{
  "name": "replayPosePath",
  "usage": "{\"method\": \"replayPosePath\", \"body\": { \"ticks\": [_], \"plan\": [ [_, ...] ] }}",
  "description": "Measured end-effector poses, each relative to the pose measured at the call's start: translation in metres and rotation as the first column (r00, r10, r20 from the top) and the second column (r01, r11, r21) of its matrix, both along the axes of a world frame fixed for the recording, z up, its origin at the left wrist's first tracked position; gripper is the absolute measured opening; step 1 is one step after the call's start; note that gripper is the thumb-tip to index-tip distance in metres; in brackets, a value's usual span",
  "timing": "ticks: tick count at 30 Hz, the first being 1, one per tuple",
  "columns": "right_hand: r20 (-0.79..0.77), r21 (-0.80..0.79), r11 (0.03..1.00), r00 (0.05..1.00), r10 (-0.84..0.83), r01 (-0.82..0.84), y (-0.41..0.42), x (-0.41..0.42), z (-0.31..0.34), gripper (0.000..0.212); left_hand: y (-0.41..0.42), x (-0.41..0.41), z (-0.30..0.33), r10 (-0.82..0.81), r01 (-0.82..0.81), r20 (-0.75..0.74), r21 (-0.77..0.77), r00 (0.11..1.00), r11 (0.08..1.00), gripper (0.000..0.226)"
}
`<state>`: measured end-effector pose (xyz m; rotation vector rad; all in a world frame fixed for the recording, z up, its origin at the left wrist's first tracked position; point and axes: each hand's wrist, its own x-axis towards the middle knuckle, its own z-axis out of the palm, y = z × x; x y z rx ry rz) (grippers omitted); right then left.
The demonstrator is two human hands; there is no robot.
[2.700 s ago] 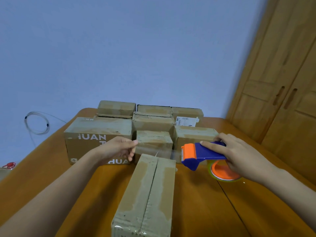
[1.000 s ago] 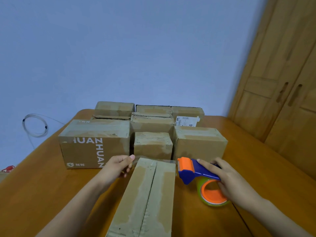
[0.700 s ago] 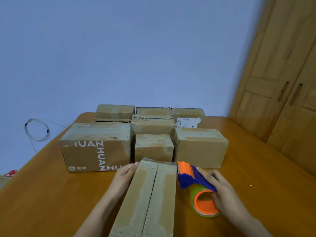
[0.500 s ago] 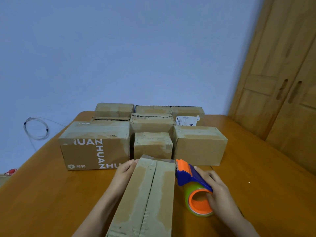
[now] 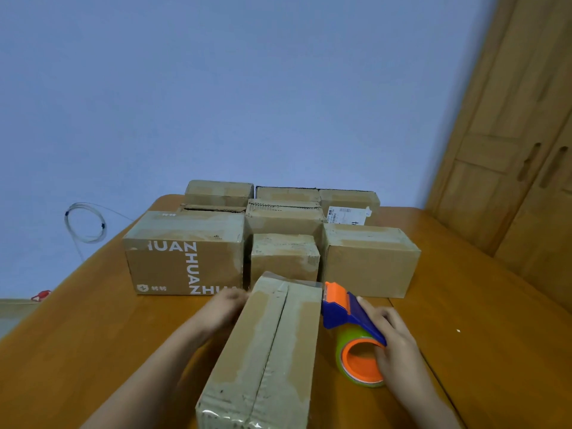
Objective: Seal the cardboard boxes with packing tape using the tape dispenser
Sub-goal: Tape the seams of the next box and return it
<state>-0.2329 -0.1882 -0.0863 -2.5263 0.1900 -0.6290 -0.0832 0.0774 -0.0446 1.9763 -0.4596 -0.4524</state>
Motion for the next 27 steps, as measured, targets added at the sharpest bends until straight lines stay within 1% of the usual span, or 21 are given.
{"method": "replayPosePath", "body": {
  "ticks": [2,6,9,11,12,14,15,16,18,19,21,22,23,26,27],
  "plan": [
    [-0.002,-0.031,1.0,1.0,0.004,-0.004,0.003,-0.002,0.001,0.086,0.004,0.002,0.015,0.042,-0.042,0.01,-0.013,0.999,0.999,0.031],
    [-0.015,-0.075,0.997,1.0,0.002,-0.004,0.012,-0.004,0.001,0.088,0.0,-0.006,0.05,0.042,-0.042,0.039,0.016,0.998,0.999,0.026],
    [-0.011,-0.085,0.996,1.0,0.0,-0.001,0.028,-0.007,0.0,0.089,-0.004,-0.004,0.066,0.025,-0.028,0.029,0.13,0.999,0.991,0.039],
    [-0.036,-0.084,0.996,0.999,-0.014,0.011,0.047,-0.009,0.001,0.091,-0.008,-0.005,0.077,-0.003,-0.006,0.039,0.212,0.999,0.977,0.04],
    [-0.057,-0.103,0.995,0.998,-0.024,0.019,0.057,-0.01,0.0,0.096,-0.01,-0.005,0.082,-0.019,0.0,0.067,0.271,0.998,0.963,0.045],
    [-0.045,-0.122,0.992,0.999,-0.031,0.025,0.072,-0.01,-0.007,0.11,-0.016,0.0,0.085,-0.094,0.044,0.115,0.378,0.989,0.925,0.063],
    [-0.02,-0.135,0.99,0.999,-0.035,0.032,0.079,-0.011,-0.007,0.114,-0.019,0.001,0.085,-0.127,0.066,0.124,0.409,0.984,0.91,0.069],
    [-0.027,-0.116,0.993,0.999,-0.033,0.03,0.084,-0.011,-0.007,0.115,-0.022,0.003,0.083,-0.145,0.076,0.132,0.428,0.981,0.901,0.075],
    [-0.01,-0.112,0.993,1.0,0.026,-0.027,0.09,-0.011,-0.007,0.106,-0.027,0.006,0.079,-0.161,0.084,0.133,0.455,0.978,0.886,0.09],
    [-0.001,-0.072,0.996,0.999,0.045,-0.045,0.09,-0.011,-0.007,0.101,-0.03,0.008,0.077,-0.171,0.077,0.147,0.494,0.974,0.866,0.099],
    [0.012,-0.046,0.998,0.999,0.037,-0.037,0.088,-0.011,-0.004,0.093,-0.035,0.008,0.073,-0.198,0.021,0.22,0.616,0.955,0.788,0.111],
    [0.04,-0.023,0.999,0.998,0.044,-0.043,0.088,-0.01,-0.005,0.093,-0.038,0.007,0.072,-0.197,-0.022,0.261,0.652,0.945,0.758,0.11],
    [0.062,0.003,0.998,0.997,0.056,-0.056,0.091,-0.01,-0.004,0.095,-0.039,0.005,0.071,-0.187,-0.059,0.298,0.657,0.936,0.751,0.106],
    [0.123,-0.088,0.993,0.989,0.088,-0.077,0.092,-0.009,-0.015,0.114,-0.04,-0.006,0.067,-0.163,-0.109,0.374,0.61,0.913,0.785,0.098],
    [0.125,-0.107,0.991,0.988,0.096,-0.082,0.092,-0.01,-0.017,0.116,-0.038,-0.008,0.064,-0.165,-0.12,0.404,0.593,0.9,0.796,0.095]
  ]
}}
